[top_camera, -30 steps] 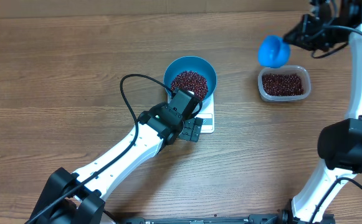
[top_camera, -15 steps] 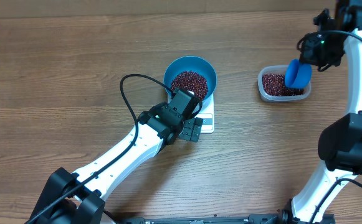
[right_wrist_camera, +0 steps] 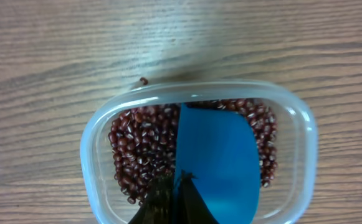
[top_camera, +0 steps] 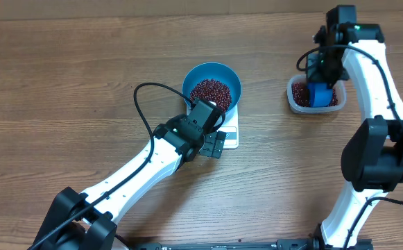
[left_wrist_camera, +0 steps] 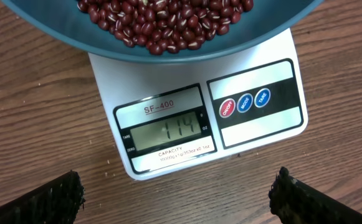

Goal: Scoop item into bowl and weigh 150g on scale
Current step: 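Move the empty scoop back down into the bean tub, then drag the scoop through the beans to refill it, right gripper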

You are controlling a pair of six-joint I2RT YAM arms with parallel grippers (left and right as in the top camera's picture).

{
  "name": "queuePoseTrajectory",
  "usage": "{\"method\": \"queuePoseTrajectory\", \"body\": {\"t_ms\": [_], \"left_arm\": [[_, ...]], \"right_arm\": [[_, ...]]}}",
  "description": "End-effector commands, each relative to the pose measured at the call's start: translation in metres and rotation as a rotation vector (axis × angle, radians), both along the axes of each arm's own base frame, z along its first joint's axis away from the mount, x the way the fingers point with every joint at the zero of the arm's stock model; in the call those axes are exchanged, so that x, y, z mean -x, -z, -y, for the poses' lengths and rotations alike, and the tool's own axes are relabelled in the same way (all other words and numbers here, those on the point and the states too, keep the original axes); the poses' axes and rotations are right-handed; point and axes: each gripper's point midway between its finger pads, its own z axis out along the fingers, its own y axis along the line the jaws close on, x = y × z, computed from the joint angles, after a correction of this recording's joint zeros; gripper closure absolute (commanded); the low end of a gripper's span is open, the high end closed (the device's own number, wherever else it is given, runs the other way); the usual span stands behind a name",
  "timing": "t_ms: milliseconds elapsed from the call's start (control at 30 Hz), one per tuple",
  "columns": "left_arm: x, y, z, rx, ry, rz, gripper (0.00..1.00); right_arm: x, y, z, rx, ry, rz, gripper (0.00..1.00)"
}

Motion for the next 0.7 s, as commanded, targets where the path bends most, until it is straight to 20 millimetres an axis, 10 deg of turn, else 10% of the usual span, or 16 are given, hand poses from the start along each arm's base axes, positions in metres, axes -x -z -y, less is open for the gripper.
{"method": "queuePoseTrajectory", "body": {"t_ms": [0, 233, 667], "left_arm": [[-0.001, 0.002, -0.002, -0.015, 0.014, 0.002, 0.00], [-0.001, 0.002, -0.002, -0.016, 0.014, 0.001, 0.01], [-0.001, 0.002, -0.002, -0.016, 0.014, 0.002, 0.00]], "right_arm": [[0.007, -0.004, -0.001, 0.022, -0.009, -0.001, 0.96], [0.012, -0.002, 0.000, 0.025, -0.007, -0.018, 0.82], [0.014, -0.003, 0.012, 0.091, 0.006, -0.028, 0.95]]}}
